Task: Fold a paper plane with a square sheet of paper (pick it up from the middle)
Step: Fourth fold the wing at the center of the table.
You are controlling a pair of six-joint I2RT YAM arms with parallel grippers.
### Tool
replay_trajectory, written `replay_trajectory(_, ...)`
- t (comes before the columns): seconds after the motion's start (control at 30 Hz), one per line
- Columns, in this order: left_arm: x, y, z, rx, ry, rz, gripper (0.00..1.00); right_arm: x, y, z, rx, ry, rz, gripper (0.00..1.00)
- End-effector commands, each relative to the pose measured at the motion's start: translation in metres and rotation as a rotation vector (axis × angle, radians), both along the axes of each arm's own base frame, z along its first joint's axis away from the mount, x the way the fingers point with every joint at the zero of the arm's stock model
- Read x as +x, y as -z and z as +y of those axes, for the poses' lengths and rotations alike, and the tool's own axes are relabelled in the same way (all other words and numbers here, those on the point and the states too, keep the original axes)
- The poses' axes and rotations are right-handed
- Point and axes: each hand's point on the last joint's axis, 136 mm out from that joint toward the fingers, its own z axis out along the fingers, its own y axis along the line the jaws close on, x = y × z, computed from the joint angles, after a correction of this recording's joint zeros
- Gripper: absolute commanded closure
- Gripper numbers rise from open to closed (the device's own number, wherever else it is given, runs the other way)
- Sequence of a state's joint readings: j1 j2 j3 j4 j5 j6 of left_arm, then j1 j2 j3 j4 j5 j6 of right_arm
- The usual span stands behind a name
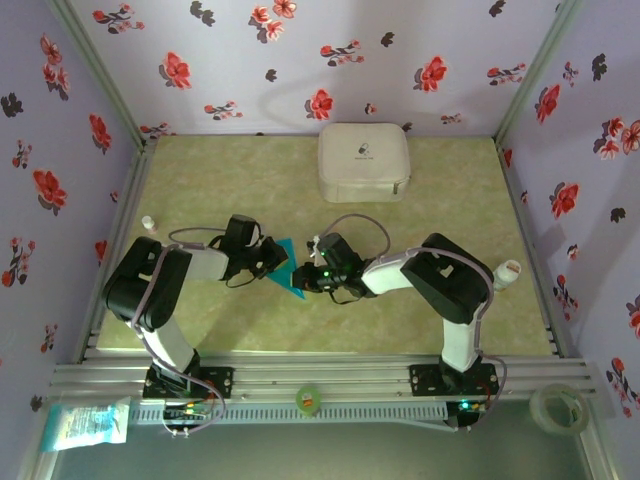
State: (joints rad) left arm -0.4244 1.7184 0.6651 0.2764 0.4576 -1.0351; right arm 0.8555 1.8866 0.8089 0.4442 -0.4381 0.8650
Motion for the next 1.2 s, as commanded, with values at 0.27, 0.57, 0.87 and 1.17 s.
replay_trajectory(0.27,-0.007,0.014,0.006,0.040,0.019,0.041,0.91,-0.018,0.012,-0.016,-0.076,-0.001,0.083,0.86)
replay_trajectory(0.57,-0.007,0.014,0.006,0.038,0.018,0.039,0.91,-0.029,0.026,-0.027,-0.118,0.024,0.134,0.88)
replay_trajectory(0.87,-0.009,0.015,0.006,0.039,0.019,0.042,0.91,-0.036,0.026,-0.026,-0.099,0.012,0.171,0.87)
replay_trajectory(1.17,-0.009,0.014,0.006,0.037,0.019,0.044,0.91,-0.041,0.027,-0.029,-0.123,0.004,0.194,0.85)
